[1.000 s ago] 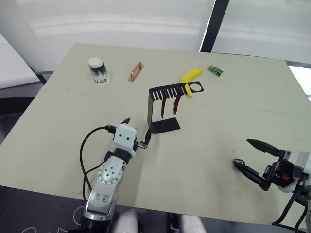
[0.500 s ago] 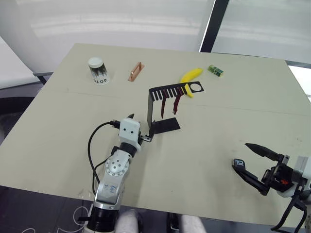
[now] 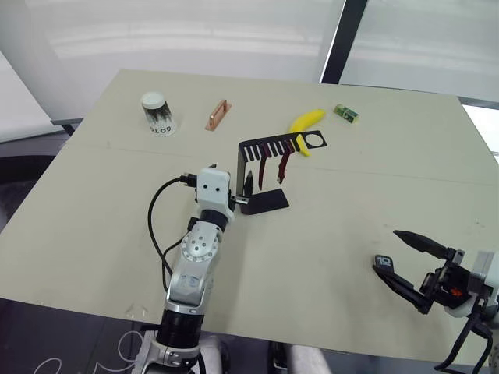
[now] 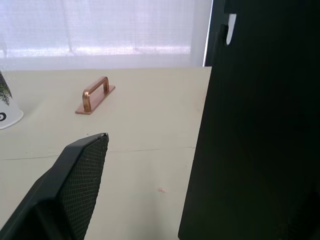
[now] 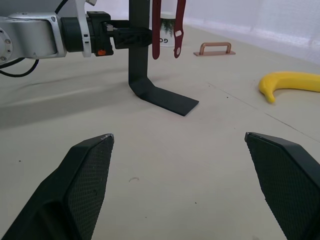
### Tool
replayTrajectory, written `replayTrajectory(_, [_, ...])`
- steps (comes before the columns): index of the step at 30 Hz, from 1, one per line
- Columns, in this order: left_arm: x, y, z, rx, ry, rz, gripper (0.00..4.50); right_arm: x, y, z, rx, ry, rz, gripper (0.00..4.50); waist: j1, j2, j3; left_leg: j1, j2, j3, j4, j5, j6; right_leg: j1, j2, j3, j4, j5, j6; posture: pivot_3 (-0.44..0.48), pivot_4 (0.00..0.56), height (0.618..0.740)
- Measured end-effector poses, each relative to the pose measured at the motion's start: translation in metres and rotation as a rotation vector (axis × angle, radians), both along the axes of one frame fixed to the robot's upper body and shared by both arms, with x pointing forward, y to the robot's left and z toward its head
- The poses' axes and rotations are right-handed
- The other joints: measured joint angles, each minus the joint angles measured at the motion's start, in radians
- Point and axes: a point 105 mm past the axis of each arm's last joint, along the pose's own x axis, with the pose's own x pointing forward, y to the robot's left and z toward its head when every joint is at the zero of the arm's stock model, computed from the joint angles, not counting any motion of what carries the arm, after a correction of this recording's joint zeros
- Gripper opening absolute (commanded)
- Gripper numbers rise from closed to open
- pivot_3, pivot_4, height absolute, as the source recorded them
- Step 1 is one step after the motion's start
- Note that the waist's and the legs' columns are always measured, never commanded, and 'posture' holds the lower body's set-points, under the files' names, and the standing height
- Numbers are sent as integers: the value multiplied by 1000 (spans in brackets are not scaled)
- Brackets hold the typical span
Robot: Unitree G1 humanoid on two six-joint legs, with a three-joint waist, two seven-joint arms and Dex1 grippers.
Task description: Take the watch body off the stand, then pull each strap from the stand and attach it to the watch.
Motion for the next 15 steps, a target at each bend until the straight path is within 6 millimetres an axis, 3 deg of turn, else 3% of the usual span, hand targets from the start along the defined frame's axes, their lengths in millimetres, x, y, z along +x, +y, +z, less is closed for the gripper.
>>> replayTrajectory(15, [5,-7,-3,19,42,42,4500,-3,-2,-6,0,26,-25,4450,0,0,0,0,0,0,0,0,0,0,0,0,0,0,0,0,150,729])
